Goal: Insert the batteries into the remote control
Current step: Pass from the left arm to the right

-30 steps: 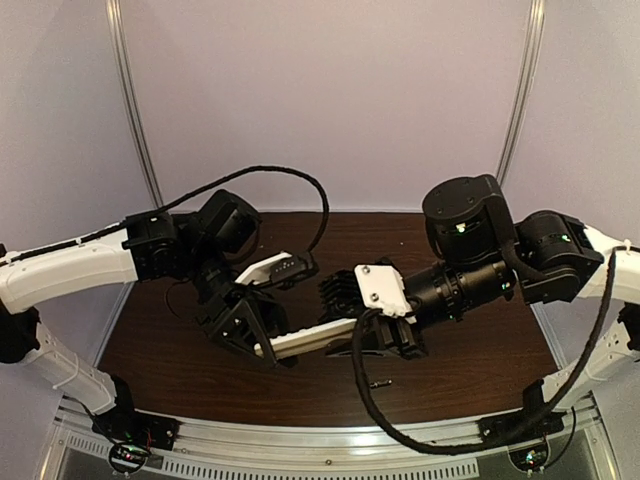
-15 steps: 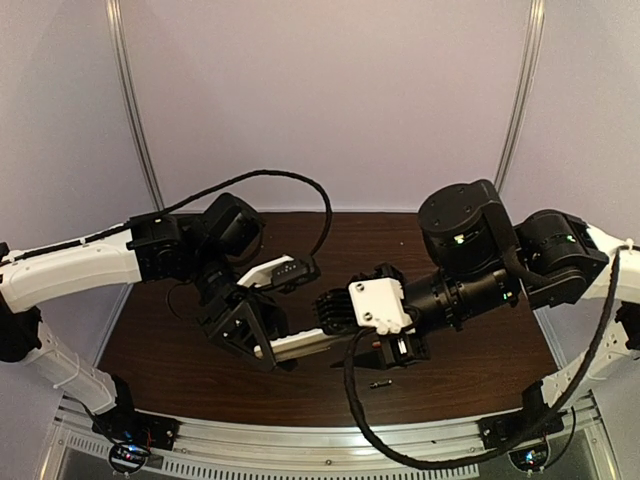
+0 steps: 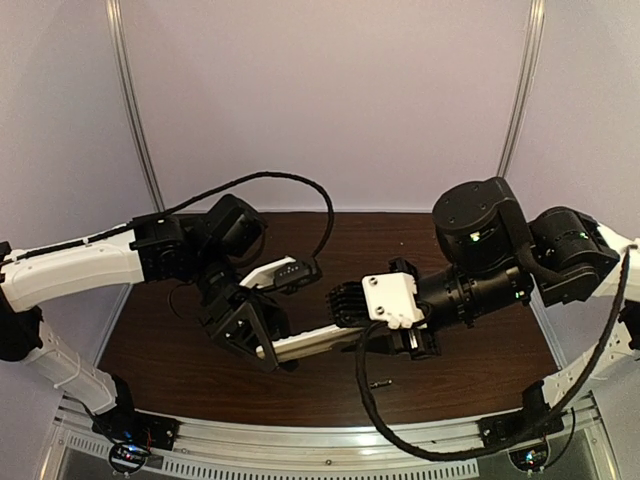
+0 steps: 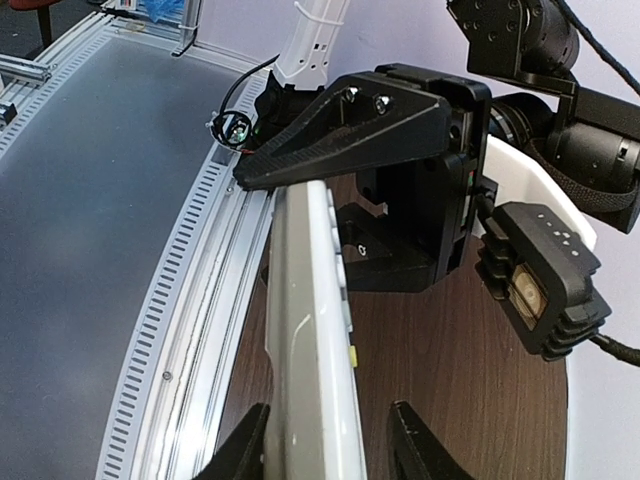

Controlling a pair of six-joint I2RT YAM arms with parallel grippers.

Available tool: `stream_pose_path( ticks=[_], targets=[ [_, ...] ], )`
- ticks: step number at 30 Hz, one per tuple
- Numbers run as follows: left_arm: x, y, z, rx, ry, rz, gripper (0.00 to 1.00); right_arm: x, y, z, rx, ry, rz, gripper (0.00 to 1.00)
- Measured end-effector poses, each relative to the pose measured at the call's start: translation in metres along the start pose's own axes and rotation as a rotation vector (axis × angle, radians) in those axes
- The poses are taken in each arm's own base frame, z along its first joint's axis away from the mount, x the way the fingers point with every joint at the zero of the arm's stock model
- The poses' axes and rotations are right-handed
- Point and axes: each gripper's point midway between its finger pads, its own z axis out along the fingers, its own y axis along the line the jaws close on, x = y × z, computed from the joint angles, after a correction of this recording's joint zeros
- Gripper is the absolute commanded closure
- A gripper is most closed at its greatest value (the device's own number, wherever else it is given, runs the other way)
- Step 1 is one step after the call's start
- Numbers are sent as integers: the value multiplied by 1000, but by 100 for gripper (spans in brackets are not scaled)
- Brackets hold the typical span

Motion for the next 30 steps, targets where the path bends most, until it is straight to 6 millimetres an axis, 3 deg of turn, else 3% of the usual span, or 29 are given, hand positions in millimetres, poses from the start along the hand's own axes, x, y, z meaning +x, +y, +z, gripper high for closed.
stream_pose_path(
  ticks=[15,20,24,27,30],
  targets=[
    [0,8,2,0,6,-25,84,6,4,7,-3,36,-26,75],
    [0,7,2,8,7,-35,83,7,6,9,1,47,-48,86],
    [0,7,2,11,9,-37,51,7,6,9,6,50,-53,100],
    [-1,7,1,-6,5,-35,32,7,5,9,14,55,-46,100],
    [-13,13,-10,-78,-30,-4,20,8,-1,9,45,62,4,100]
  ],
)
